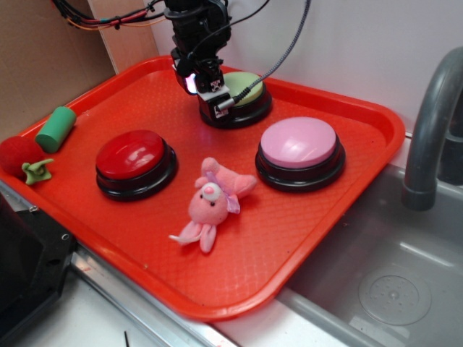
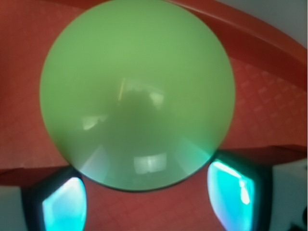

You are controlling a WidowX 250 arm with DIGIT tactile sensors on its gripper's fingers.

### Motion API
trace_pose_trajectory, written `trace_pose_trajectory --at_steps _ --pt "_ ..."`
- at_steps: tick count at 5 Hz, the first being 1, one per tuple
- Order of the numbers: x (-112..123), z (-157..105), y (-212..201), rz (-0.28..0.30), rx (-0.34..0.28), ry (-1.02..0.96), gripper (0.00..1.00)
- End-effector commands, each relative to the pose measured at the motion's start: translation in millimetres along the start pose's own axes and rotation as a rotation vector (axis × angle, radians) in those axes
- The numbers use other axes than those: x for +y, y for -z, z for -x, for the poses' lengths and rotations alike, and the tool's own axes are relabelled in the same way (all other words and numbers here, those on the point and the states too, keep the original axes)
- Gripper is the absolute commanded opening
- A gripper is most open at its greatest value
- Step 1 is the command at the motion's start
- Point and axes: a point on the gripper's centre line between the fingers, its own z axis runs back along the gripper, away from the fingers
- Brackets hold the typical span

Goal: Push the green button.

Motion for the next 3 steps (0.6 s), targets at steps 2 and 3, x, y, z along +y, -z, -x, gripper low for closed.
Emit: trace_pose_trajectory --at_steps 2,3 --pt "9.8 -27.4 -32.4 -0.053 -0.144 -0.034 1.0" --pt "5.9 -30.5 -14.1 -0.037 -0.108 -0.014 1.0"
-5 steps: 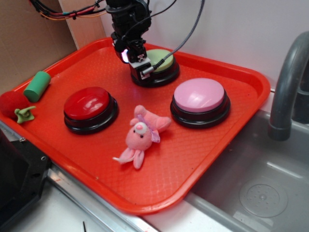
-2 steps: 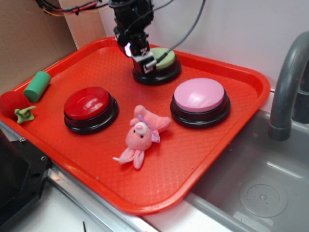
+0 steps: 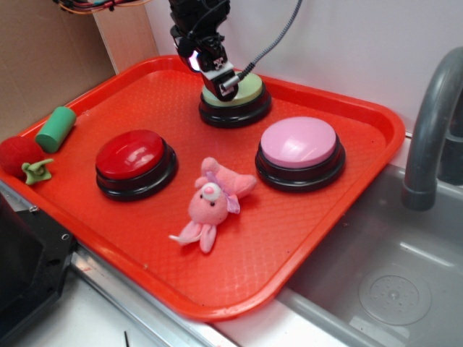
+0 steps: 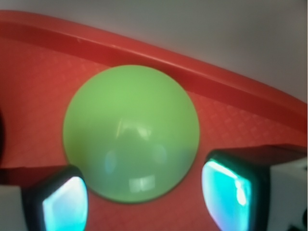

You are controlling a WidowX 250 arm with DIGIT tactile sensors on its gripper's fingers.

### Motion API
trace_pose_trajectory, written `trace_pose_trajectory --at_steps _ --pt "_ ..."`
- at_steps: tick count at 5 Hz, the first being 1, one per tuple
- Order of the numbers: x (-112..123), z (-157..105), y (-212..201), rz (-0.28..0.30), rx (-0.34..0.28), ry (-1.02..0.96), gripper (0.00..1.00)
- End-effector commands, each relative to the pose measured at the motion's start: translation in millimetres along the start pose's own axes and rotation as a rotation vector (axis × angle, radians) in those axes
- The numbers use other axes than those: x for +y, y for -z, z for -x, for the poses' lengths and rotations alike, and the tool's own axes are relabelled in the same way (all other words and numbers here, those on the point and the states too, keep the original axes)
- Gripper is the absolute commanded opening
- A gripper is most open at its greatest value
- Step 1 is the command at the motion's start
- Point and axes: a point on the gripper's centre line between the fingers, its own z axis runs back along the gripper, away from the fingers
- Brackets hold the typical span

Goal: Push the green button.

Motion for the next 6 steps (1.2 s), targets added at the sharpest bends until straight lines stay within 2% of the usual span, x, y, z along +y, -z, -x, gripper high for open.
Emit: trace_pose_trajectory --at_steps 1,2,3,4,5,6 --pt "-1.0 -14.5 0.0 -0.029 -0.043 0.007 1.0" --pt "0.5 -6.6 -32.1 -0.085 -0.099 0.014 1.0" --pt "0.1 0.8 -75.7 -0.123 -0.091 -0.023 1.0" --pt "0.1 8.6 -95.6 -0.183 -0.1 -0.091 1.0" --pt "-2.1 17.7 -109.5 -0.102 -0.135 -0.094 1.0" --pt "-1.9 19.4 -123.1 -0.074 -0.142 -0.169 1.0"
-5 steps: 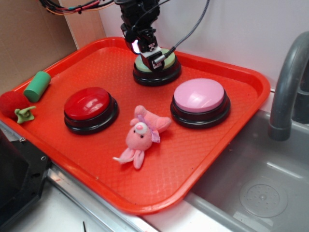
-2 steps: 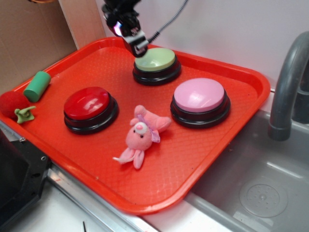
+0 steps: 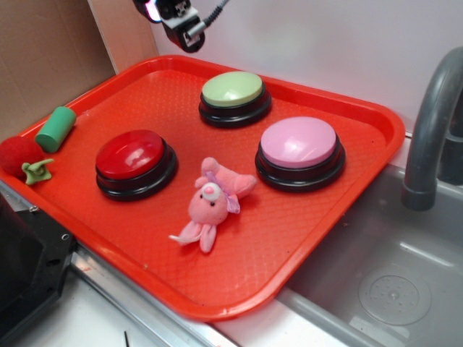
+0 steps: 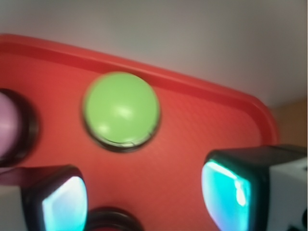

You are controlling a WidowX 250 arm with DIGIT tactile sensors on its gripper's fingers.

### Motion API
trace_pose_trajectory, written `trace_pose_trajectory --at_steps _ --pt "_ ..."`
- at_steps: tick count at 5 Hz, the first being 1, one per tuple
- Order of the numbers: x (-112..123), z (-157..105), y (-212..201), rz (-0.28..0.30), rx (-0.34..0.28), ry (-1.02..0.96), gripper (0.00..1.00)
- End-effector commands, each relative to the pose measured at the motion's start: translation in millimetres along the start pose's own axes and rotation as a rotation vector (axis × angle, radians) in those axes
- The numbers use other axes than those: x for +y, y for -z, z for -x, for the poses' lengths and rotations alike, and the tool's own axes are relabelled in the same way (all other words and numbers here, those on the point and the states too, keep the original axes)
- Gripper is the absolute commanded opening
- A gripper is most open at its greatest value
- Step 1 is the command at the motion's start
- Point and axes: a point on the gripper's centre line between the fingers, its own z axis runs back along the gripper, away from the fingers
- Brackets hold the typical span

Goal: Push the green button.

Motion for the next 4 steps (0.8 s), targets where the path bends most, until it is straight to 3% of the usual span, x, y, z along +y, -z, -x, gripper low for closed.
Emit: trace_pose_trajectory --at_steps 1,4 --pt "3.6 -9.0 -33.4 0.001 -0.071 -0.101 1.0" --pt "1.9 -4.8 -63.3 -0.002 -0.035 -0.145 1.0"
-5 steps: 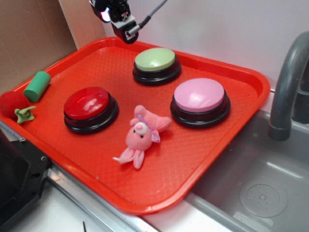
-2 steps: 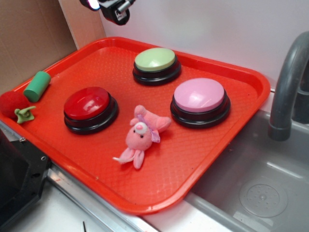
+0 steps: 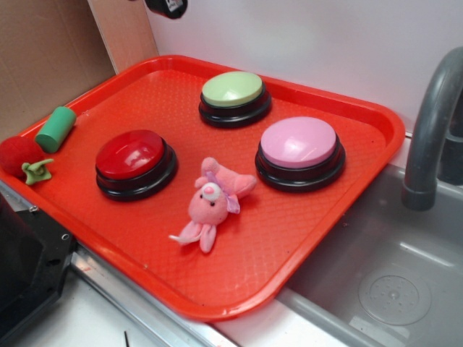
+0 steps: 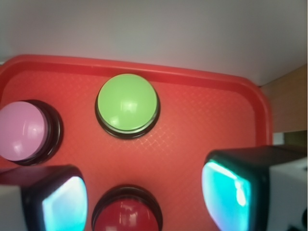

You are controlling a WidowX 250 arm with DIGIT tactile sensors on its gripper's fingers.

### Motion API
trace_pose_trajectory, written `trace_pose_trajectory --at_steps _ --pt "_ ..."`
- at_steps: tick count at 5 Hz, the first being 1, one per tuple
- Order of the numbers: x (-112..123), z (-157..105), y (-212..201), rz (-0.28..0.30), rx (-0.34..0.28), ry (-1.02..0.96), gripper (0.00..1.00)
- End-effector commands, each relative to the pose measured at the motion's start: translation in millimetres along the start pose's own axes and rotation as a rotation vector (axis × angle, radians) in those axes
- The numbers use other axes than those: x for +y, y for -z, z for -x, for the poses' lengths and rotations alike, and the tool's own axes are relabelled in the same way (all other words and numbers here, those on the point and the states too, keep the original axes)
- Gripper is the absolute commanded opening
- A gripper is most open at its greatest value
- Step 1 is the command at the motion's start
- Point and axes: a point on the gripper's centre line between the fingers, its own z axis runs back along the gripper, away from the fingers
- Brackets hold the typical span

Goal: Push the green button.

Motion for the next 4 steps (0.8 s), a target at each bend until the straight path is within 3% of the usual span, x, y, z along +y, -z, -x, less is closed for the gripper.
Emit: trace_pose_trajectory --at_steps 1,2,3,4 --pt "-2.3 -4.3 -38.1 -0.032 -0.065 -0.029 1.0" --pt "-6.0 0.3 -49.9 -0.049 -0.074 -0.025 1.0" --pt "-10.2 4.4 -58.0 -0.024 -0.096 -0.011 1.0" --pt "-13.4 10.2 -65.3 -0.054 -0.118 0.009 1.0"
